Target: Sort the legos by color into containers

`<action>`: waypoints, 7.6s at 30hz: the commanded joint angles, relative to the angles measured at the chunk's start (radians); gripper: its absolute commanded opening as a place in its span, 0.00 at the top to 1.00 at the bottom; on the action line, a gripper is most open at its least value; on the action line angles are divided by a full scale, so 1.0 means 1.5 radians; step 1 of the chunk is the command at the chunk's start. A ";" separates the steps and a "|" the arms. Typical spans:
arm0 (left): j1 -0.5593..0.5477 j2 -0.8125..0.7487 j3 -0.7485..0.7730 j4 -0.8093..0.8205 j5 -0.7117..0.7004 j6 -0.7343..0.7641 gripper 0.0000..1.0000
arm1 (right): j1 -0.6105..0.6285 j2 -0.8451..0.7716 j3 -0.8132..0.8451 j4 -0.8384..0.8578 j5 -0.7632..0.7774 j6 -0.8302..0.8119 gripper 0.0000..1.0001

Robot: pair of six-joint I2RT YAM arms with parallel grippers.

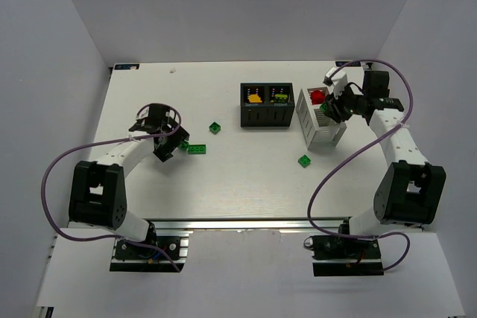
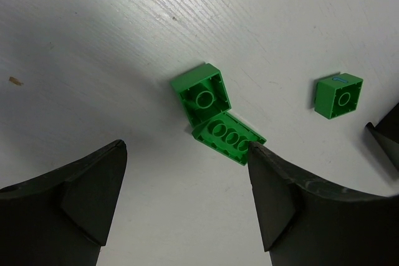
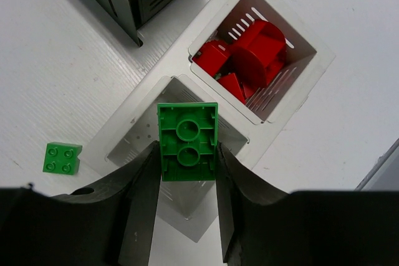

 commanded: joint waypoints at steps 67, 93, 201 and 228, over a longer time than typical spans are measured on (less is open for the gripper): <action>-0.304 0.322 0.540 0.359 0.378 0.114 0.99 | -0.051 -0.244 -0.151 0.355 -0.013 0.448 1.00; -0.440 0.612 0.827 0.438 0.258 0.171 0.85 | -0.103 -0.261 -0.175 0.364 -0.063 0.482 1.00; -0.186 -0.136 -0.041 0.028 -0.134 0.124 0.09 | 0.216 -0.015 0.113 -0.127 -0.086 -0.052 1.00; -0.136 0.039 0.058 -0.058 -0.058 -0.271 0.06 | 0.045 0.056 0.099 -0.100 0.055 -0.022 0.62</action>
